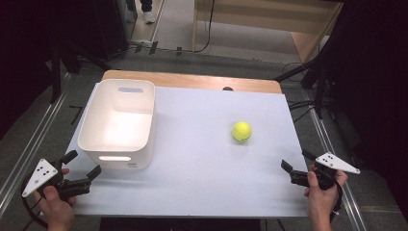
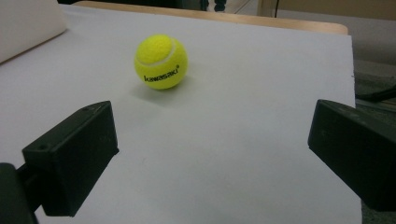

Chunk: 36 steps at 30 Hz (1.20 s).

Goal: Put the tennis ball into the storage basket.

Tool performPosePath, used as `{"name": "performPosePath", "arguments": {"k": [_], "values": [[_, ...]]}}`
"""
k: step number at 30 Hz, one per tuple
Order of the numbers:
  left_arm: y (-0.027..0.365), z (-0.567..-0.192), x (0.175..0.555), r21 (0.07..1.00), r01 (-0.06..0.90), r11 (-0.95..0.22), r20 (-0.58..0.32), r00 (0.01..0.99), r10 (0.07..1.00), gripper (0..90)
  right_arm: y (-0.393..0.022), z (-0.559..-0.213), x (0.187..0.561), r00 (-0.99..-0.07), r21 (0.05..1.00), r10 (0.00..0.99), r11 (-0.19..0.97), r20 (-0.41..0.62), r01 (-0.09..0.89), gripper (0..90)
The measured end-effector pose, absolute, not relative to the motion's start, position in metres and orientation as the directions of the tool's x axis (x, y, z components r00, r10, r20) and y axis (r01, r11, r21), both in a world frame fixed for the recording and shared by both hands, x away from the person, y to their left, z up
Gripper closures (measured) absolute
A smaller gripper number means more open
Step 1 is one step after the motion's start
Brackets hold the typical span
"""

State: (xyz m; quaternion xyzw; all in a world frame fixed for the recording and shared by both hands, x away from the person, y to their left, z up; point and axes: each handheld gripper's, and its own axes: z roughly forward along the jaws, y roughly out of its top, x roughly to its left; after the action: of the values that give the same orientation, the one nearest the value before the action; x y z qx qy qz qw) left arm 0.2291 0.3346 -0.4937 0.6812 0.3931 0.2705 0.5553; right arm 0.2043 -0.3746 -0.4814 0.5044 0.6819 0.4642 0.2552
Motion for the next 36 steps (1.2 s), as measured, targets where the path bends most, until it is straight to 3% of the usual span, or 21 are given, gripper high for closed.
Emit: {"name": "performPosePath", "arguments": {"k": [36], "values": [[0.334, -0.494, 0.229, 0.969, 0.236, -0.07, -0.072, 0.545, 0.836, 0.0, -0.348, -0.462, 0.247, -0.435, 0.844, 0.898, 0.176, 0.073, 0.506, 0.0]]}}
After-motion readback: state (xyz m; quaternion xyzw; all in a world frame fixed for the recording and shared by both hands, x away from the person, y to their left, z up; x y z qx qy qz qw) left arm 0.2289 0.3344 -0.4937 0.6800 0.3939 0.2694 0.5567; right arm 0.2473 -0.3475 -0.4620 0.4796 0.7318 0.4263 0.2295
